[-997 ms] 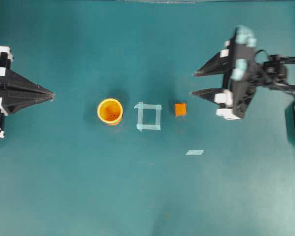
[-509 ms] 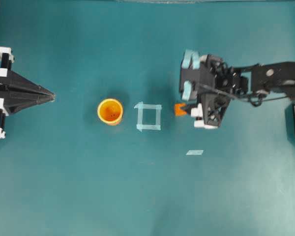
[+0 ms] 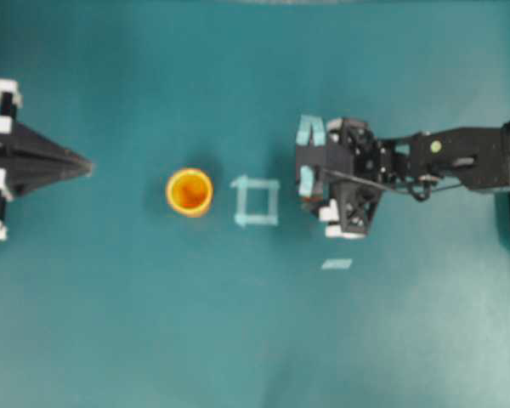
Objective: Move the block backward with right arm.
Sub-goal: 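Close the right gripper on the orange cube, then lift the cube and carry it backward, away from the taped square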
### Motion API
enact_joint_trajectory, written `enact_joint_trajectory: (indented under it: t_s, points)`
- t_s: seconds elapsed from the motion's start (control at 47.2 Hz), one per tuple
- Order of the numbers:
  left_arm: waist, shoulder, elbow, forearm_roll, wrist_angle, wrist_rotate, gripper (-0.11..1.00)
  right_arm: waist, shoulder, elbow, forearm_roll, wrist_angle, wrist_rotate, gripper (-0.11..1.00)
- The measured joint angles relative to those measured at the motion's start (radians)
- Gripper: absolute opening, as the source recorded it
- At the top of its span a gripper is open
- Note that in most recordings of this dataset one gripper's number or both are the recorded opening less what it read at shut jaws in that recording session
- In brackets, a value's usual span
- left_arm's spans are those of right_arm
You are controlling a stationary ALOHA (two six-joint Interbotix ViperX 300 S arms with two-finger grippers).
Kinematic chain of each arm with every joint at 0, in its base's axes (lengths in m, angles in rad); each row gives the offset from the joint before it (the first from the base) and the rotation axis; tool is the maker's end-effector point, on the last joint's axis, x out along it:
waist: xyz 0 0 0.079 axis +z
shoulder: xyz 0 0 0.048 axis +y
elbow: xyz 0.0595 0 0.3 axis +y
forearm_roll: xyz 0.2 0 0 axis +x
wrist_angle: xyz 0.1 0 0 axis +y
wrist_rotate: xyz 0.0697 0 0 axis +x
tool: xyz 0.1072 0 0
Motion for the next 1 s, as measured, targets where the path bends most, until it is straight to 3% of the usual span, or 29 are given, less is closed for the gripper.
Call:
enact_joint_trajectory:
  t_s: [0.212,0.424,0.997]
  points:
    - [0.000,-0.002,0.000,0.000,0.008,0.000,0.00,-0.003,0.009,0.000,0.000,-0.003,0.006,0.60]
    - [0.000,0.000,0.002,0.000,0.023,0.000,0.00,-0.009,-0.003,-0.028,0.006,0.051,0.025,0.40]
    - [0.000,-0.005,0.000,0.000,0.023,0.000,0.00,-0.009,-0.253,-0.215,0.011,0.459,0.026,0.40]
